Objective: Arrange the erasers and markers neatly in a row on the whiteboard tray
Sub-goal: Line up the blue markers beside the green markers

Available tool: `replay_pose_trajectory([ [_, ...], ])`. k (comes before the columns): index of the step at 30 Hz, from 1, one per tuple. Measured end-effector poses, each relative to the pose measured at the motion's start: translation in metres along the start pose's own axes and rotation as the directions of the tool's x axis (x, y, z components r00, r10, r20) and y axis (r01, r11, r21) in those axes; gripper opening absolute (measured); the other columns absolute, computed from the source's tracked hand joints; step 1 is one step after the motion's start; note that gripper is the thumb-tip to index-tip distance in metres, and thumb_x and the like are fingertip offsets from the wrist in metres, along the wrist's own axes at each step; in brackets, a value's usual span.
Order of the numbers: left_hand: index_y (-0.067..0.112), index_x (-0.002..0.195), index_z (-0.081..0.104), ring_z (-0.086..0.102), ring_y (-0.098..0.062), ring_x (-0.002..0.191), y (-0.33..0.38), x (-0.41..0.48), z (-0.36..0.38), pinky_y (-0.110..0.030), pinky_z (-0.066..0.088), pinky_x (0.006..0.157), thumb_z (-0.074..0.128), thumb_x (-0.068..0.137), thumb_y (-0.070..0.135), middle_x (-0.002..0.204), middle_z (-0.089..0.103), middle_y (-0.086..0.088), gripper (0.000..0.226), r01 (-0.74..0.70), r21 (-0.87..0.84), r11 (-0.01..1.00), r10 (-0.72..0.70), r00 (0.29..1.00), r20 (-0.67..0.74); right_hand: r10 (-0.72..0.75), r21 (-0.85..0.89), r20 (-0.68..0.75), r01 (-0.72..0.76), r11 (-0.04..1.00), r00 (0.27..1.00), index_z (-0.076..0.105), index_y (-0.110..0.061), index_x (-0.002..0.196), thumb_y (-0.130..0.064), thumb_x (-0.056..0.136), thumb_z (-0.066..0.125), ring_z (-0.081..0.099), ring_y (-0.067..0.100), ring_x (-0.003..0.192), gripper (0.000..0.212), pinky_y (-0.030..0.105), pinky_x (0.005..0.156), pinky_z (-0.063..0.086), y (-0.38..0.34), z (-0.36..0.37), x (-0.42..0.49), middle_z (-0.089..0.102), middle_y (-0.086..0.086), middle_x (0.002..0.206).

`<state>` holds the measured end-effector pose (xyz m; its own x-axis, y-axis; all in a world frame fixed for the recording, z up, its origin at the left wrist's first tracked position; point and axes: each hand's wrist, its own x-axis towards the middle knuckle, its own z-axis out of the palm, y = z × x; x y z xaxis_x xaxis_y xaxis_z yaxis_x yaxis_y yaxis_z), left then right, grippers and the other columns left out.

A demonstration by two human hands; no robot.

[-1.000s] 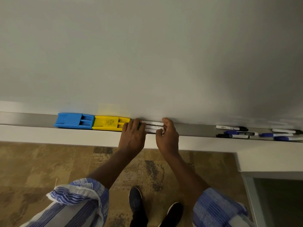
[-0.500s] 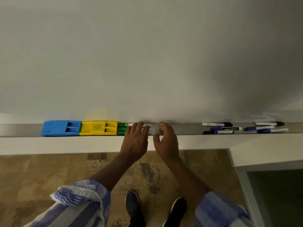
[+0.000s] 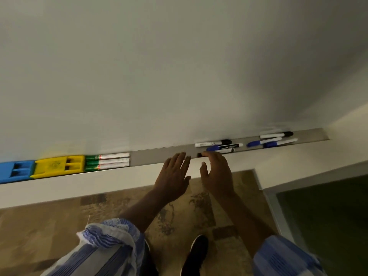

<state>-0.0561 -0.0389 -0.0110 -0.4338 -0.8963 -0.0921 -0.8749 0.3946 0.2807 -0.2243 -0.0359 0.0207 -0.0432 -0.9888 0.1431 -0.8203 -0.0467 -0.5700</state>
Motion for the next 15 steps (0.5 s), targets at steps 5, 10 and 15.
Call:
replay_pose_trajectory([
  [5,0.009,0.148,0.041,0.046,-0.032,0.133,0.031,0.036,-0.004,-0.045,0.038,0.109,0.056,0.098,0.035,0.147,0.049,-0.014,0.058,0.020,-0.068,0.997,-0.026,0.996,-0.088,0.072,-0.085,-0.068,-0.078,0.993,0.995,0.061,-0.009,0.123,-0.019,0.090,0.063,0.060,0.025,0.114,0.035,0.034,0.092,0.053,0.050,-0.034,0.019,0.066,0.011,0.121],
  [10,0.015,0.137,0.051,0.052,-0.028,0.117,0.052,0.069,-0.008,-0.042,0.042,0.099,0.054,0.098,0.034,0.128,0.059,-0.007,0.043,0.060,-0.158,0.986,-0.080,0.989,-0.121,0.195,-0.145,-0.054,-0.201,0.969,0.979,0.058,-0.010,0.127,-0.022,0.092,0.062,0.058,0.027,0.115,0.037,0.034,0.086,0.052,0.082,-0.055,0.045,0.064,0.012,0.122],
  [15,0.014,0.133,0.056,0.055,-0.029,0.103,0.072,0.087,-0.005,-0.042,0.042,0.092,0.055,0.099,0.031,0.113,0.063,-0.008,0.038,0.076,-0.214,0.974,-0.110,0.982,-0.151,0.259,-0.167,0.021,-0.252,0.953,0.966,0.054,-0.011,0.130,-0.023,0.095,0.055,0.060,0.029,0.110,0.037,0.038,0.083,0.053,0.097,-0.061,0.064,0.067,0.012,0.115],
])
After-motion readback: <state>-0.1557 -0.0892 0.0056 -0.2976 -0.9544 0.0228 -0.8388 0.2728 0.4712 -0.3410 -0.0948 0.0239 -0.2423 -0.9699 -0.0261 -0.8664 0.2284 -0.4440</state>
